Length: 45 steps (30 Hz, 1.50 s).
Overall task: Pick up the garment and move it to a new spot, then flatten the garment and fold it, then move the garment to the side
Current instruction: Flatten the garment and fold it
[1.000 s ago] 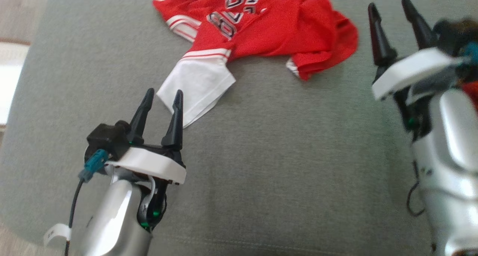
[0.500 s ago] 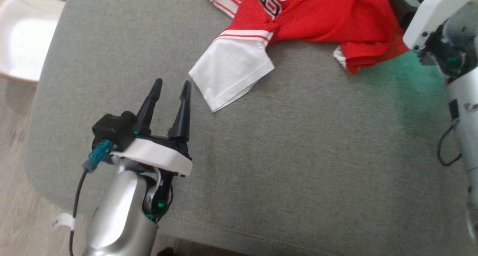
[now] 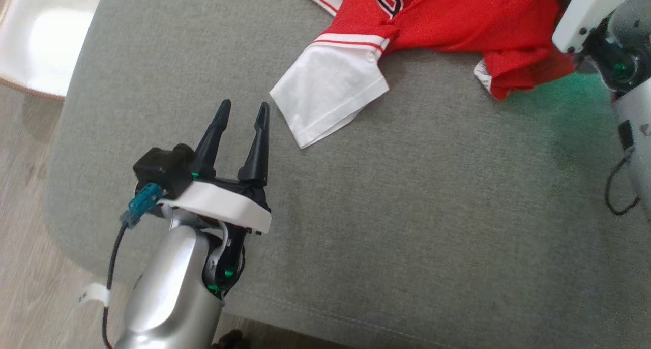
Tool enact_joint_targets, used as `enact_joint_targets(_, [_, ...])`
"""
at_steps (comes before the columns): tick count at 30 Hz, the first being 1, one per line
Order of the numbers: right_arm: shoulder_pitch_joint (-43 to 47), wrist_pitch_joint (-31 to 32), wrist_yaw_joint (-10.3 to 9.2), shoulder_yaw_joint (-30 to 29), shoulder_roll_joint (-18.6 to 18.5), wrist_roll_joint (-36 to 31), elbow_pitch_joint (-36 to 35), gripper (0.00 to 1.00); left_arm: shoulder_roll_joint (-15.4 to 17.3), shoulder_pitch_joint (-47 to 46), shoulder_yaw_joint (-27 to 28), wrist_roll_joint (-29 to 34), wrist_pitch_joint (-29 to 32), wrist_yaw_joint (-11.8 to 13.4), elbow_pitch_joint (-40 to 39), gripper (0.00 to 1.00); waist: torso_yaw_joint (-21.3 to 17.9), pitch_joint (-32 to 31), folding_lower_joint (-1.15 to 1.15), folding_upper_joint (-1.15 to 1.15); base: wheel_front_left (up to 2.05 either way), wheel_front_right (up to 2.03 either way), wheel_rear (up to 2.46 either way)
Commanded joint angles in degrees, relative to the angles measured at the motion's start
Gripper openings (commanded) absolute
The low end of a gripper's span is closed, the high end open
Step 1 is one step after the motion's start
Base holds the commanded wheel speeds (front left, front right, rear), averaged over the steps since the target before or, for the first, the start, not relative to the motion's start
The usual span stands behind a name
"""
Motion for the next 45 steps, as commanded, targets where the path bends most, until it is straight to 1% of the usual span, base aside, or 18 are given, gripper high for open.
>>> enact_joint_targets(1, [-1.19, -2.24, -0.05, 1.21, -0.57, 0.13, -2.95, 0.0, 0.83, -0.94, 2.16, -0.38, -0.44, 0.16, -1.7, 1.0, -0.7, -0.75, 0.0, 0.0, 0.0, 0.0, 0.0])
enact_joint_targets(6, [2.59, -13.11, -0.05, 5.68, -3.11, 0.47, -7.32, 0.0, 0.82, -0.13, 3.29, 0.72, -0.44, -0.05, -1.17, 1.0, -3.31, -3.74, 0.0, 0.0, 0.0, 0.0, 0.0])
enact_joint_targets(11, [8.15, -23.54, -0.05, 9.83, -6.0, -0.47, -13.73, 0.0, 0.82, 1.33, 4.56, 2.2, -0.44, -0.37, -0.75, 1.0, -6.49, -7.19, 0.0, 0.0, 0.0, 0.0, 0.0])
enact_joint_targets(15, [14.4, -29.39, -0.05, 11.3, -7.35, -2.45, -18.61, 0.0, 0.82, 2.78, 5.36, 3.23, -0.44, -0.67, -0.3, 1.0, -8.63, -10.02, 0.0, 0.0, 0.0, 0.0, 0.0])
enact_joint_targets(18, [20.04, -31.88, -0.05, 11.5, -7.82, -5.15, -21.67, 0.0, 0.82, 3.96, 5.86, 3.71, -0.44, -0.83, 0.09, 1.0, -9.87, -12.13, 0.0, 0.0, 0.0, 0.0, 0.0])
enact_joint_targets(20, [24.2, -32.78, -0.05, 10.78, -7.28, -6.45, -23.41, 0.0, 0.82, 4.8, 6.21, 4.1, -0.44, -0.97, 0.41, 1.0, -10.58, -13.59, 0.0, 0.0, 0.0, 0.0, 0.0])
enact_joint_targets(21, [24.2, -32.78, -0.05, 10.78, -7.28, -6.45, -23.41, 0.0, 0.82, 4.8, 6.21, 4.1, -0.44, -0.97, 0.41, 1.0, -10.58, -13.59, 0.0, 0.0, 0.0, 0.0, 0.0])
enact_joint_targets(26, [34.9, -33.37, -0.05, 9.56, -5.21, -11.36, -27.71, 0.0, 0.82, 7.21, 7.47, 4.84, -0.44, -1.21, 1.01, 1.0, -12.37, -16.67, 0.0, 0.0, 0.0, 0.0, 0.0])
enact_joint_targets(27, [38.89, -33.42, -0.05, 8.88, -3.91, -13.25, -28.82, 0.0, 0.82, 8.09, 8.0, 5.11, -0.44, -1.31, 1.1, 1.0, -13.08, -17.76, 0.0, 0.0, 0.0, 0.0, 0.0])
enact_joint_targets(30, [43.86, -33.14, -0.05, 8.76, -2.28, -17.0, -29.46, 0.0, 0.82, 9.22, 8.57, 5.42, -0.44, -1.47, 1.1, 1.0, -14.0, -18.84, 0.0, 0.0, 0.0, 0.0, 0.0])
enact_joint_targets(32, [46.18, -33.07, -0.05, 9.78, -1.64, -20.49, -29.64, 0.0, 0.82, 9.71, 8.8, 5.55, -0.44, -1.63, 1.07, 1.0, -14.54, -19.14, 0.0, 0.0, 0.0, 0.0, 0.0])
enact_joint_targets(34, [47.98, -33.22, -0.05, 10.29, -0.74, -23.29, -29.25, 0.9, 0.82, 9.95, 8.76, 5.65, -0.44, -1.83, 1.18, 1.0, -14.92, -19.35, 0.0, 0.0, 0.0, 0.0, 0.0])
enact_joint_targets(35, [48.8, -33.16, -0.05, 10.5, -0.16, -24.31, -28.99, 1.0, 0.82, 10.01, 8.68, 5.69, -0.44, -1.89, 1.24, 1.0, -15.08, -19.41, 0.0, 0.0, 0.0, 0.0, 0.0])
enact_joint_targets(37, [50.12, -32.98, -0.05, 10.57, 0.96, -25.47, -28.62, 1.0, 0.82, 10.04, 8.61, 5.71, -0.44, -1.9, 1.24, 1.0, -15.38, -19.41, 0.0, 0.0, 0.0, 0.0, 0.0])
enact_joint_targets(39, [51.41, -32.95, -0.05, 9.43, 2.47, -25.52, -28.79, 1.0, 0.82, 10.0, 8.62, 5.76, -0.44, -1.89, 1.19, 1.0, -15.88, -19.2, 0.0, 0.0, 0.0, 0.0, 0.0])
enact_joint_targets(42, [52.02, -33.81, -0.05, 5.93, 3.72, -25.6, -30.02, 1.0, 0.82, 9.92, 8.61, 5.84, -0.44, -1.94, 1.15, 1.0, -16.24, -19.01, 0.0, 0.0, 0.0, 0.0, 0.0])
enact_joint_targets(45, [52.59, -35.22, -0.05, 1.22, 5.72, -25.66, -32.44, 1.0, 0.82, 9.82, 8.72, 5.87, -0.44, -1.93, 0.95, 1.0, -16.56, -18.81, 0.0, 0.0, 0.0, 0.0, 0.0])
